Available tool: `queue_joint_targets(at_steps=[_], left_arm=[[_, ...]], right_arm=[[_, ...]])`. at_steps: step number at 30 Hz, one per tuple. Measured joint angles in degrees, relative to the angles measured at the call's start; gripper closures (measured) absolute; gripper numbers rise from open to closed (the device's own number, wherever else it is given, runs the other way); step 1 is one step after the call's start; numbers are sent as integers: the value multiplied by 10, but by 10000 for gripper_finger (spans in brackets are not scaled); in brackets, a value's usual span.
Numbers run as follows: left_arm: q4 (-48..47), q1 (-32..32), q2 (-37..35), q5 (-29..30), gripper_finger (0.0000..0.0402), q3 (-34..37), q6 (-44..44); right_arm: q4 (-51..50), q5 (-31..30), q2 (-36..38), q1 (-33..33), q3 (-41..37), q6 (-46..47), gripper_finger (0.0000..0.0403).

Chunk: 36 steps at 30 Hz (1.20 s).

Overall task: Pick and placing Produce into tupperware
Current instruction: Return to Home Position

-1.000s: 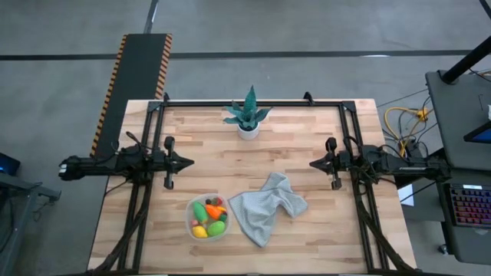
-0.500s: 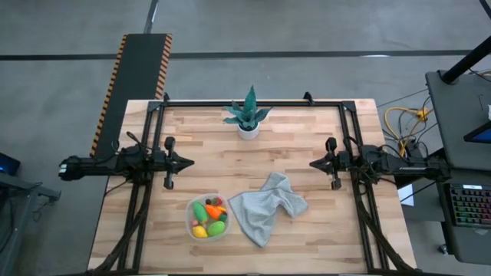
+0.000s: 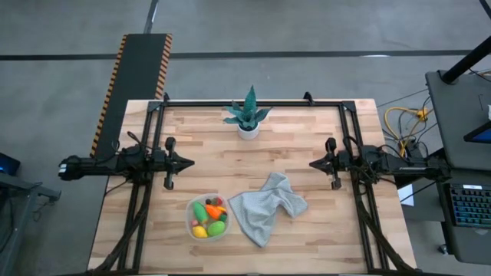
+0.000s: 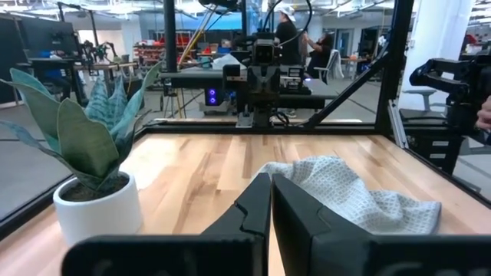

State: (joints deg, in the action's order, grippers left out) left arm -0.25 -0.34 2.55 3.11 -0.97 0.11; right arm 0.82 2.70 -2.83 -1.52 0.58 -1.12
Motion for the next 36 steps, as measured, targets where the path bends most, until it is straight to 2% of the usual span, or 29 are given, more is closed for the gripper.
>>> queue_joint_targets(at_steps=[36], left_arm=[[27, 0, 8, 1, 402, 4, 3]], right_arm=[[0, 2, 0, 0, 0, 26, 394]])
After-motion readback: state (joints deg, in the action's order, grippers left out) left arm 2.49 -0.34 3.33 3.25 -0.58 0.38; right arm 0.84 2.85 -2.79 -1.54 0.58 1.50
